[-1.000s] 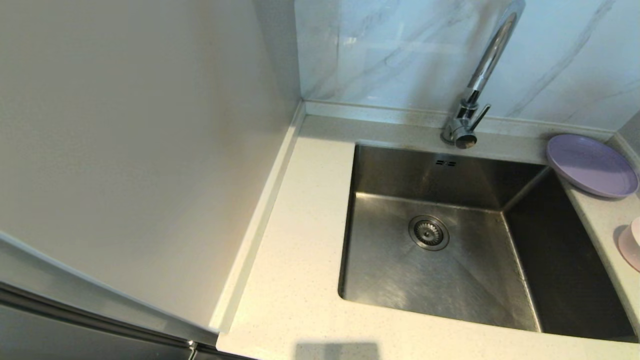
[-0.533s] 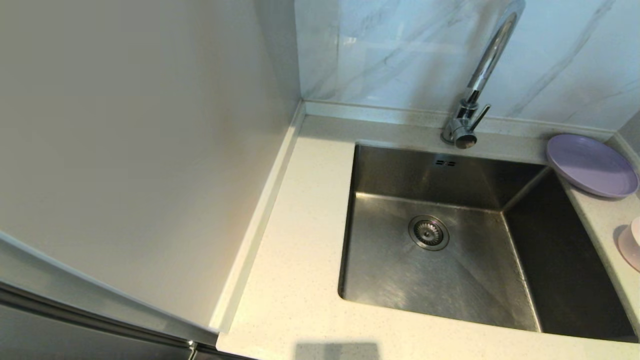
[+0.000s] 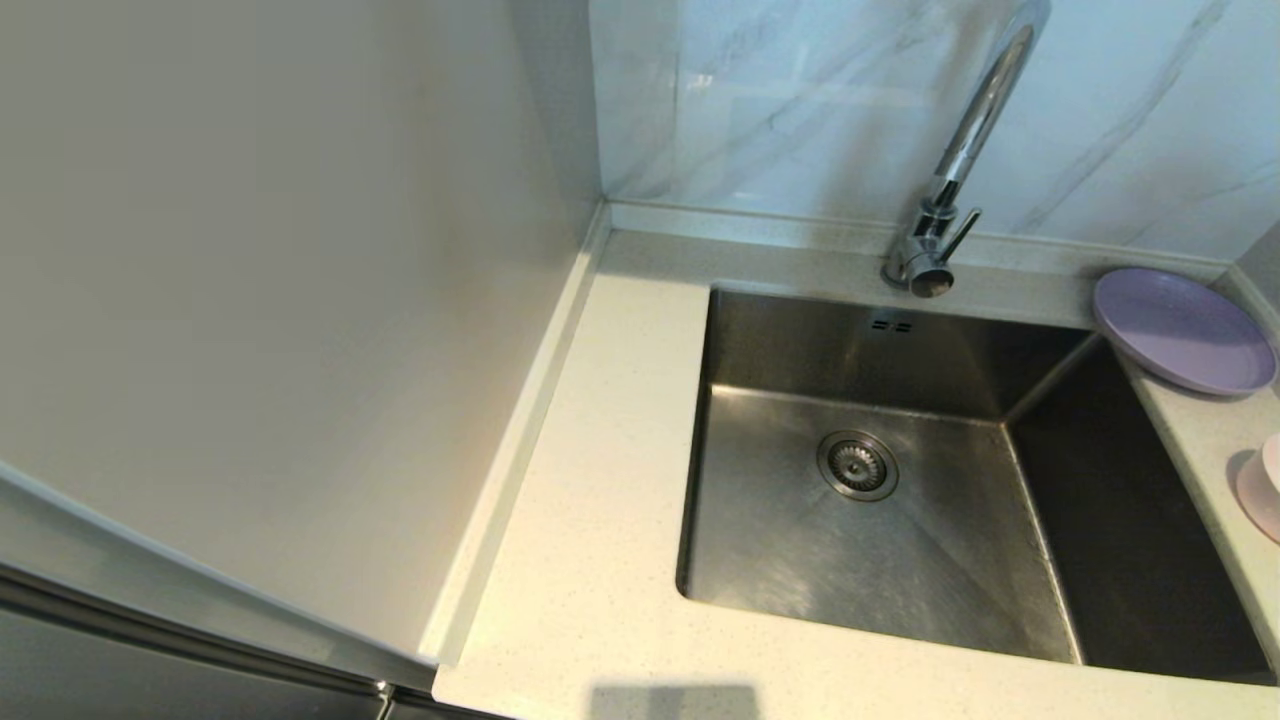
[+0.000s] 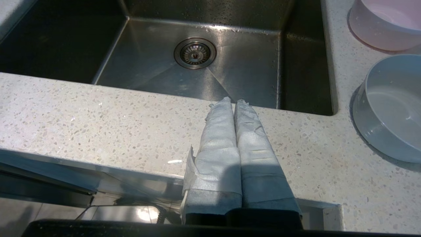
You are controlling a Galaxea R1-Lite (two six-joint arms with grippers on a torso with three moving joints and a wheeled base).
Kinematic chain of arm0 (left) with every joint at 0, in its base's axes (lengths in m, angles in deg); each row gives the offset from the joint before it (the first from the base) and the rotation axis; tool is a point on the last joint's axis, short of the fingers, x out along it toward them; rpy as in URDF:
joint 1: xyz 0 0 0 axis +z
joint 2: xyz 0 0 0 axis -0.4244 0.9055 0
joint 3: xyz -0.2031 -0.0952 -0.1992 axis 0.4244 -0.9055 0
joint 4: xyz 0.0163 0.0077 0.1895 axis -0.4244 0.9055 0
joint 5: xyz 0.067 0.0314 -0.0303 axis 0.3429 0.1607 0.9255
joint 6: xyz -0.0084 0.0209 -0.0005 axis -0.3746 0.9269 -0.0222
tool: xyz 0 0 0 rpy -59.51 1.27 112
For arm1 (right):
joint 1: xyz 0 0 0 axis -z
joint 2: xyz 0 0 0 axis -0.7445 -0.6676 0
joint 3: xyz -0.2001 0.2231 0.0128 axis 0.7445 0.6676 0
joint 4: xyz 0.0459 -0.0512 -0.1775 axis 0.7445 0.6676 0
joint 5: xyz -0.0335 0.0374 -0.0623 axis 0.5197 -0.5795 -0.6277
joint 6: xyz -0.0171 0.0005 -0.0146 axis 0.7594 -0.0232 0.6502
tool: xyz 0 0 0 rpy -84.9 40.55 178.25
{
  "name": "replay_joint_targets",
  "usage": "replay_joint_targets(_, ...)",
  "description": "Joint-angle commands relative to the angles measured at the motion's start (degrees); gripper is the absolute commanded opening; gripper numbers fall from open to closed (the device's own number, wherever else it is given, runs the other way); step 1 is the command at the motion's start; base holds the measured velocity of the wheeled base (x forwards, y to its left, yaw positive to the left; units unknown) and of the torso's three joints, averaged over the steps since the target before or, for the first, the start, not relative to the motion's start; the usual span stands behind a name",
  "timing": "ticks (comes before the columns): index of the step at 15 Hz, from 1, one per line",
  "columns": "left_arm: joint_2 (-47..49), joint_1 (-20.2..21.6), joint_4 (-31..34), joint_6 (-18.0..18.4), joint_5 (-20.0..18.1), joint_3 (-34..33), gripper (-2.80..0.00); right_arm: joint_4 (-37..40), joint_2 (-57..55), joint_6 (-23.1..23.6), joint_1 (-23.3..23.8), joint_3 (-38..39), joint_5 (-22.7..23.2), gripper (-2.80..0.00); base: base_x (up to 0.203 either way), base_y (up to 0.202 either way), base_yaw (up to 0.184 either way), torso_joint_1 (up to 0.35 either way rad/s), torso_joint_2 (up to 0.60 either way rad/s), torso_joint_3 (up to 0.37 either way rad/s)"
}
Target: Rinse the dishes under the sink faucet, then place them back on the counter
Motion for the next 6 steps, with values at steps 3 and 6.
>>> replay_joint_targets(3, 0.0, 0.0, 0.0, 0.0, 0.0, 0.0, -2.80, 0.3, -0.1, 0.1, 0.0, 0.4, 0.0, -2.80, 0.000, 0.000, 0.000, 0.000, 0.00, 0.000)
replay_joint_targets(6, 0.0, 0.0, 0.0, 0.0, 0.0, 0.0, -2.80, 0.0, -0.1, 0.0, 0.0, 0.5, 0.0, -2.80, 0.000, 0.000, 0.000, 0.000, 0.00, 0.000)
